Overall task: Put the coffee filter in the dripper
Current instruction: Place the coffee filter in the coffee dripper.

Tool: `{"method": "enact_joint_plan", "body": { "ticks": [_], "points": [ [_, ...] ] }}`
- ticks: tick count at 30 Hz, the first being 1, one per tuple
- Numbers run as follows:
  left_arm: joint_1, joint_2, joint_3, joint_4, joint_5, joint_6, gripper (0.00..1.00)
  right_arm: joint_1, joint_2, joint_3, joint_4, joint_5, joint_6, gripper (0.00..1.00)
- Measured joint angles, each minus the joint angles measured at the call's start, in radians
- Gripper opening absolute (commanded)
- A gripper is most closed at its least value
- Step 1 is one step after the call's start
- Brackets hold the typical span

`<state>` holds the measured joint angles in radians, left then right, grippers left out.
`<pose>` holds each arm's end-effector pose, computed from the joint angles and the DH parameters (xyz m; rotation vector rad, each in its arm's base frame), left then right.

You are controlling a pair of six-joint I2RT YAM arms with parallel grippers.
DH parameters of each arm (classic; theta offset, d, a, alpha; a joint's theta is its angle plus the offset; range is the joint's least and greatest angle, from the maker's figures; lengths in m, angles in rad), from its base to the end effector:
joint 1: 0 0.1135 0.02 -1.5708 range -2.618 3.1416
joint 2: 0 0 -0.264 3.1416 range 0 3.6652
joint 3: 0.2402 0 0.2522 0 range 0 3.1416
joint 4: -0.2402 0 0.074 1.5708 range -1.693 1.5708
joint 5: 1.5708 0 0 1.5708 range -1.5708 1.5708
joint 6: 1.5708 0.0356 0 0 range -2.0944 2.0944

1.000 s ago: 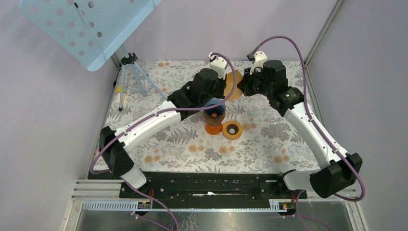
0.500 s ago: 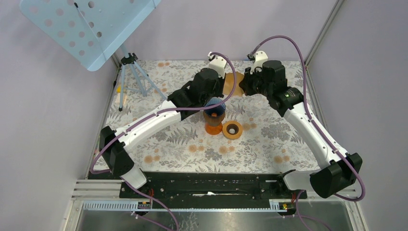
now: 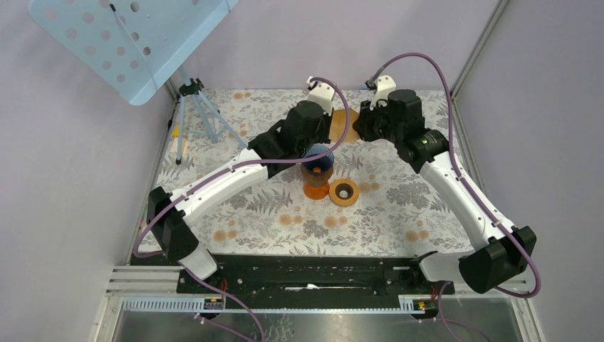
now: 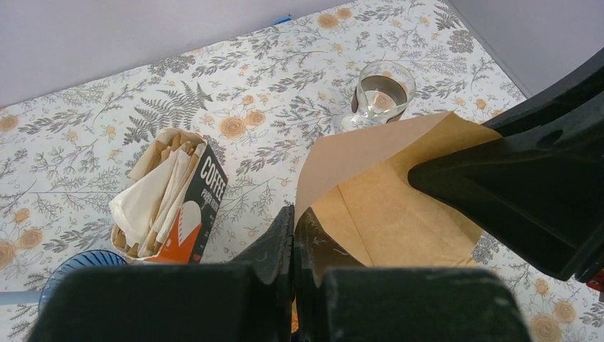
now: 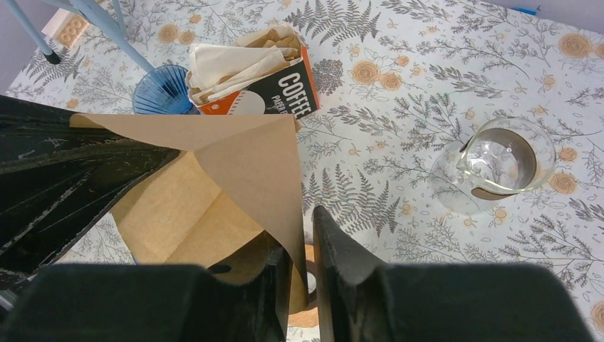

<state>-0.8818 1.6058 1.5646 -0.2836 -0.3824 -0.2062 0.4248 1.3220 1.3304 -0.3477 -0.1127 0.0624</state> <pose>0.2505 -0.2832 0.3930 0.3747 1.8520 -0.3859 0.2740 0.1284 0.3950 -0.4237 1.8849 0.4351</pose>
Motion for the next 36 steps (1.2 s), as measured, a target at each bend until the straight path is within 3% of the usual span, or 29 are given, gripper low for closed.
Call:
{"method": "enact_joint_plan", "body": {
  "ticks": [9,18,29,36],
  "points": [
    [0.000,0.000,-0.002,0.002,-0.002,0.021,0.00,0.000,-0.001,-0.004,0.000,0.017,-0.013,0.38],
    [0.000,-0.029,-0.066,0.016,-0.002,0.089,0.00,0.000,-0.016,-0.021,0.000,-0.026,-0.038,0.63],
    [0.008,-0.119,-0.103,-0.016,0.036,0.229,0.00,-0.020,-0.062,-0.068,0.001,-0.332,-0.078,0.83],
    [0.046,-0.136,-0.043,-0.219,0.132,0.343,0.00,-0.060,-0.108,-0.080,-0.008,-0.546,-0.138,0.87]
  ]
}}
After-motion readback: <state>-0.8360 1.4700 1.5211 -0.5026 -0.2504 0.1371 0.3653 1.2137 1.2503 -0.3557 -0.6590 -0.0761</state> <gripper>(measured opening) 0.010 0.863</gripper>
